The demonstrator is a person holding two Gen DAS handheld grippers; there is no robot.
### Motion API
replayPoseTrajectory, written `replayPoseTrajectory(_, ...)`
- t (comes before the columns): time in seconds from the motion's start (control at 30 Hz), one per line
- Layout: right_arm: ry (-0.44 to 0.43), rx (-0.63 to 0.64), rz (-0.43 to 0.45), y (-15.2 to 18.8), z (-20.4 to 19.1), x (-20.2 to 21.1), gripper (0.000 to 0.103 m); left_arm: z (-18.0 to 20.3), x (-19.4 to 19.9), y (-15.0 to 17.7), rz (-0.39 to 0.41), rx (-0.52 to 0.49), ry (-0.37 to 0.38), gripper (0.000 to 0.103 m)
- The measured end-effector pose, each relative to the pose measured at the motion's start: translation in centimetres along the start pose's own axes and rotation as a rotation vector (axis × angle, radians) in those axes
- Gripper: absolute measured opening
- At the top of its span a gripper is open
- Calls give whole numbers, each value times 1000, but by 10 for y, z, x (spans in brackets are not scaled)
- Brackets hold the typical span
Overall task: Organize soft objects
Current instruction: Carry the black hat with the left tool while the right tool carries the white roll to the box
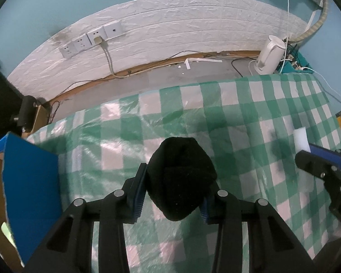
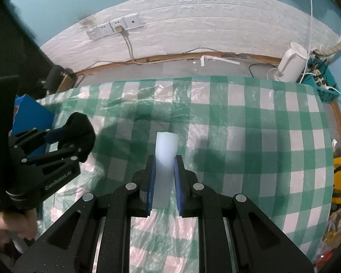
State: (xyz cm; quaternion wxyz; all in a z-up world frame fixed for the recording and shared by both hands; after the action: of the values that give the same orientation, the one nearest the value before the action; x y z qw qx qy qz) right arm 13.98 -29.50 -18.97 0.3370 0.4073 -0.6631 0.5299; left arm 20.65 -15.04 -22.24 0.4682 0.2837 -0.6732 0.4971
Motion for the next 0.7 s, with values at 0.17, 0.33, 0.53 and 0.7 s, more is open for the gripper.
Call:
replayPoseTrajectory(0.17,-5,20,8,4,-9,11,14,-11,18,9,8,-4,-22,40)
replayPoseTrajectory(0.33,-9,43,16,9,-20,23,14,-23,36,23,11,0,-30,40)
replayPoseTrajectory(0.53,-20,77,33,14,-35,42,14,-34,52,40,11,10,-47,40)
replayPoseTrajectory(0.7,-41,103,56,18,-47,60,14,-44,73,51,25,23,-51,40)
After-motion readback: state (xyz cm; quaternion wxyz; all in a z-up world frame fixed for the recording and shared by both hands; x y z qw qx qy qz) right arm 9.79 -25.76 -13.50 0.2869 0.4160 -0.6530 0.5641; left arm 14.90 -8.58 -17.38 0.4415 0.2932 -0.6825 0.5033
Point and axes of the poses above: each gripper's, at about its wrist camera, not at the fingertips, and x roughly against the way its jaws point, z to its right, y to its underside, the point moved 5 cm from there along -x, roughly the way its jaws point, and after that the axes turned 2 degrees about z, right-handed, at the moved point
